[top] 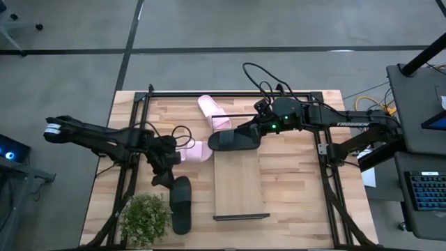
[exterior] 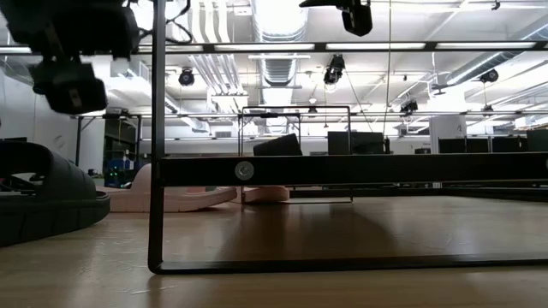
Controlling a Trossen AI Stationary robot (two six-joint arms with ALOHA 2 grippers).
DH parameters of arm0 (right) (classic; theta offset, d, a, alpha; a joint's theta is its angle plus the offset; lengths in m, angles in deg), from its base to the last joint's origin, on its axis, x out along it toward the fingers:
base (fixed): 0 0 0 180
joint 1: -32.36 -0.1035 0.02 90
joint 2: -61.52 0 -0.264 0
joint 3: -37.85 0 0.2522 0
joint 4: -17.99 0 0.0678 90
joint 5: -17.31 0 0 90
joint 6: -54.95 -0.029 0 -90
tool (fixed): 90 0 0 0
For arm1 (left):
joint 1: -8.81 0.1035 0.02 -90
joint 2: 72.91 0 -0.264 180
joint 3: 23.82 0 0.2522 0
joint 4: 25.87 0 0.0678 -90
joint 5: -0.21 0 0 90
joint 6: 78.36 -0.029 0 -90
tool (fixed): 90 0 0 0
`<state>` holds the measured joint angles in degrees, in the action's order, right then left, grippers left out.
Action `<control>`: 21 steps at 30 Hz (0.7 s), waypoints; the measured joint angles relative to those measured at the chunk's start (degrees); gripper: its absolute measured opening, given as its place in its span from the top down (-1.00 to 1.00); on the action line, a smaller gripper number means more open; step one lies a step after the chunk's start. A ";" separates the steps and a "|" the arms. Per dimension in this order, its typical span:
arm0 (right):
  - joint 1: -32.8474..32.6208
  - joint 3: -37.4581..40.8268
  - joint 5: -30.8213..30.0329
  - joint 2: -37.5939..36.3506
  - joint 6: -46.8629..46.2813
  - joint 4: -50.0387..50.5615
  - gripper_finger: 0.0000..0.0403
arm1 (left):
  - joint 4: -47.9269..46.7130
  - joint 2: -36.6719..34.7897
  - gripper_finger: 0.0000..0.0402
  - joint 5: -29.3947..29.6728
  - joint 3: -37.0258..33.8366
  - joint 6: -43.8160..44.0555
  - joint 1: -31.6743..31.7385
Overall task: Pick and place slides into the shelf
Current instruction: Put the black slide on the shelf
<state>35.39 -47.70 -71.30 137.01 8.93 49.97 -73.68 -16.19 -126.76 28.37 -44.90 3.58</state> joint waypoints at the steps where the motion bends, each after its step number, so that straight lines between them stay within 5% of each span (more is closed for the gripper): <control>1: 0.00 0.00 0.01 0.00 0.00 0.00 0.28 | 0.20 0.09 0.08 0.00 -0.96 0.06 0.02; 21: 0.00 0.00 0.04 -0.07 -0.04 -0.25 0.31 | 12.87 7.88 0.08 0.04 -7.88 0.63 0.02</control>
<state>35.39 -47.70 -71.26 136.94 8.88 49.72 -60.80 -8.31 -126.72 20.49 -44.27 3.60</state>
